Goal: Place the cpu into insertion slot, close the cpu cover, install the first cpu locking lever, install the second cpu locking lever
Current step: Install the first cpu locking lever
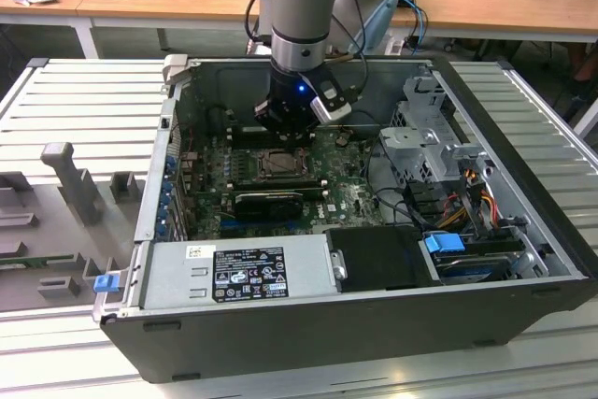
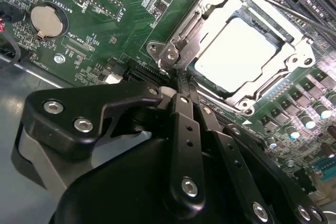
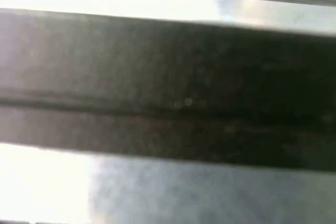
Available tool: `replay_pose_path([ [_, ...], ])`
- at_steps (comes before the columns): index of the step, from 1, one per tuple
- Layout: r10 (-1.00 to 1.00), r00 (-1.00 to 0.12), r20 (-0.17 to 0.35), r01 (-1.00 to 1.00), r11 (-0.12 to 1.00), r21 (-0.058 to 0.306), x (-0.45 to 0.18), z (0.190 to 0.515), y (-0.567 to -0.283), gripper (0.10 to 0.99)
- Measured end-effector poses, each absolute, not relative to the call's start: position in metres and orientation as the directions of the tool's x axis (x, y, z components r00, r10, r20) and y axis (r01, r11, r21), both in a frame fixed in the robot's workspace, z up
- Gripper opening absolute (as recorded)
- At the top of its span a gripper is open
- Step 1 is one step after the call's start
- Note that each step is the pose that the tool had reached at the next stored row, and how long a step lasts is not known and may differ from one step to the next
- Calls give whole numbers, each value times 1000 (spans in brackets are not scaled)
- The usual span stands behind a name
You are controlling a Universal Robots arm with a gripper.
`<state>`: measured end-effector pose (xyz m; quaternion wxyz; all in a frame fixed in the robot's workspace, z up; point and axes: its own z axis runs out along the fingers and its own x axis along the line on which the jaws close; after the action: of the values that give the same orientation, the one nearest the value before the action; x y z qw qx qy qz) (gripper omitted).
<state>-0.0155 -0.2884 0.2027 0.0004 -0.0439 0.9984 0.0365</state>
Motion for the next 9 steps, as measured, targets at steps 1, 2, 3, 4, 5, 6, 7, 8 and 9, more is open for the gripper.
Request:
replay_pose_path([
  [1,-88,-996,-4,-88,994,73,-15,204,-288,106],
  [2,-88,-996,-3,-88,994,72,-16,207,-289,106],
  [3,-88,-996,-3,-88,994,72,-16,209,-289,106],
  [4,-88,-996,-3,-88,994,72,-16,213,-289,106],
  [5,-88,-996,-3,-88,994,72,-16,215,-289,106],
  [6,-88,-996,-3,-88,994,72,-16,217,-289,106],
  [7,-88,-996,-3,-88,994,72,-16,217,-289,106],
  [8,-88,-996,-3,-88,994,72,-16,217,-289,106],
  [9,-87,-996,-3,-87,994,71,-15,217,-289,106],
])
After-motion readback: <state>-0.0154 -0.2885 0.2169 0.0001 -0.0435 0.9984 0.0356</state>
